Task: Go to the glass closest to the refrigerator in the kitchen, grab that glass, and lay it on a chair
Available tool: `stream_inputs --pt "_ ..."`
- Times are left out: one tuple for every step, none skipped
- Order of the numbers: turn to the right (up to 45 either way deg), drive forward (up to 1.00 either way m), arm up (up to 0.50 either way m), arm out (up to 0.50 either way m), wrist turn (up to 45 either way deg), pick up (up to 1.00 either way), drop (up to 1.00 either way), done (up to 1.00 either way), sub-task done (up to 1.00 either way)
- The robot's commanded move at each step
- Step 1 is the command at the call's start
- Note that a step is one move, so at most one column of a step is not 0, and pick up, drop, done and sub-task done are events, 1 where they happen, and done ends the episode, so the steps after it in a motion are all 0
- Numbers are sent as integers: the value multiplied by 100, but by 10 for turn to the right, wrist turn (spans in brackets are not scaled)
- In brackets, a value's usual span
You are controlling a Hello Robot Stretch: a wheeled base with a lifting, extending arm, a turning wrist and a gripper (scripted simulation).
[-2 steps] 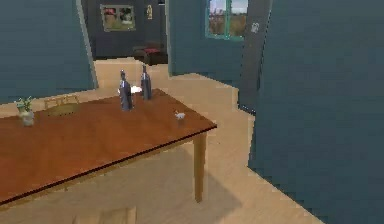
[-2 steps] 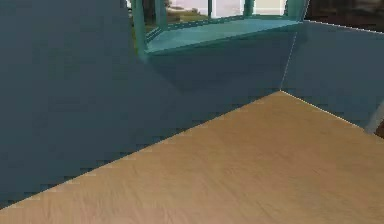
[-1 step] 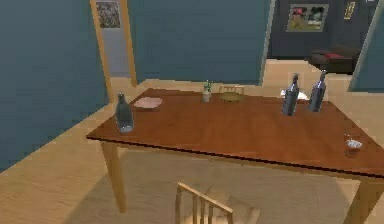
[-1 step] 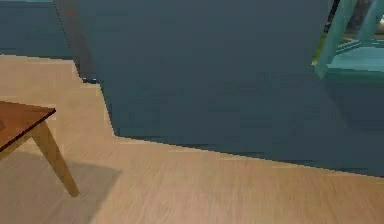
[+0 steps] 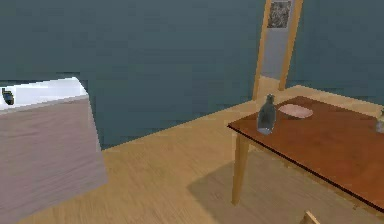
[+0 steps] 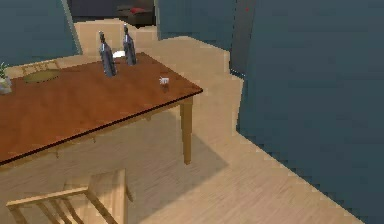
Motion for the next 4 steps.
stream_inputs --pt "-60 0 0 0 0 0 0 0 0" --pt "450 0 0 0 0 0 0 0 0" --pt "450 0 0 0 0 0 0 0 0" --pt "0 35 0 0 0 0 0 0 0"
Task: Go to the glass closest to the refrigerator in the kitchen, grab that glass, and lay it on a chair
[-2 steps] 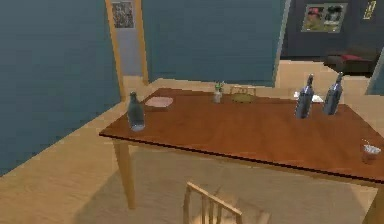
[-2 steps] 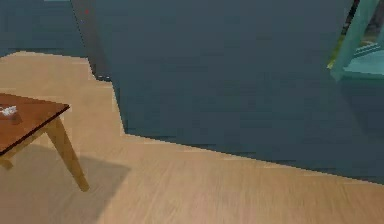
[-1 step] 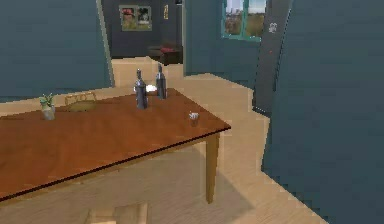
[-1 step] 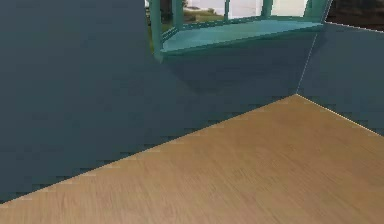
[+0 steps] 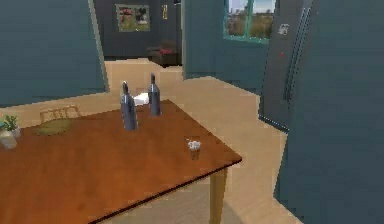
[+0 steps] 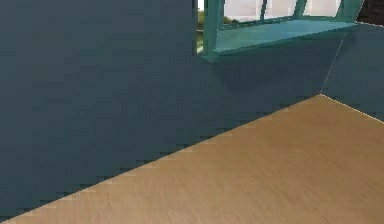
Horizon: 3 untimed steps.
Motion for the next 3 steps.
stream_inputs --pt "0 35 0 0 0 0 0 0 0" --pt "-450 0 0 0 0 0 0 0 0" --pt "-360 0 0 0 0 0 0 0 0"
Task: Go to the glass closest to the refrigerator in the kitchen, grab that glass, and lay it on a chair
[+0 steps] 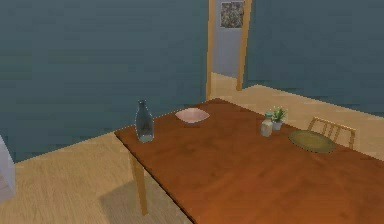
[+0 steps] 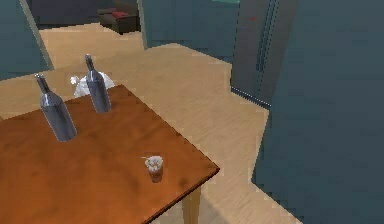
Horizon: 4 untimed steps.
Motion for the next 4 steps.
stream_inputs --pt "0 0 50 0 0 0 0 0 0" --pt "0 0 38 0 0 0 0 0 0" --pt "0 0 0 22 0 0 0 0 0" --pt "0 0 0 0 450 0 0 0 0"
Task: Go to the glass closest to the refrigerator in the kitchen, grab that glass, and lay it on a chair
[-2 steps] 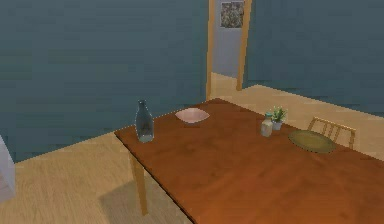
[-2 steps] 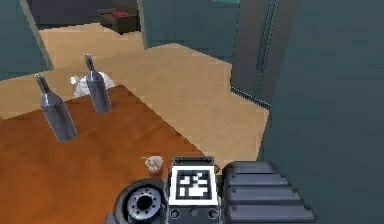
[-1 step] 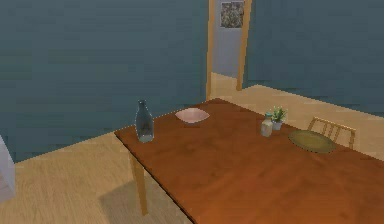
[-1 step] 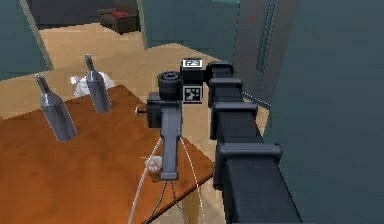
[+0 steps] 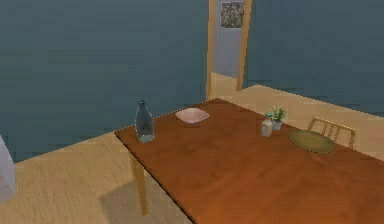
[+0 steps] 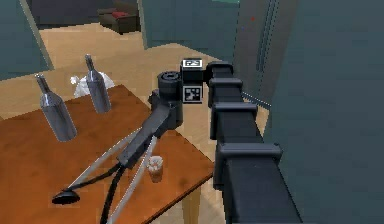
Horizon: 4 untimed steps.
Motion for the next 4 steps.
stream_inputs --pt "0 0 0 0 450 0 0 0 0" --pt "0 0 0 0 450 0 0 0 0" --pt "0 0 0 0 150 0 0 0 0" --pt "0 0 -30 0 0 0 0 0 0"
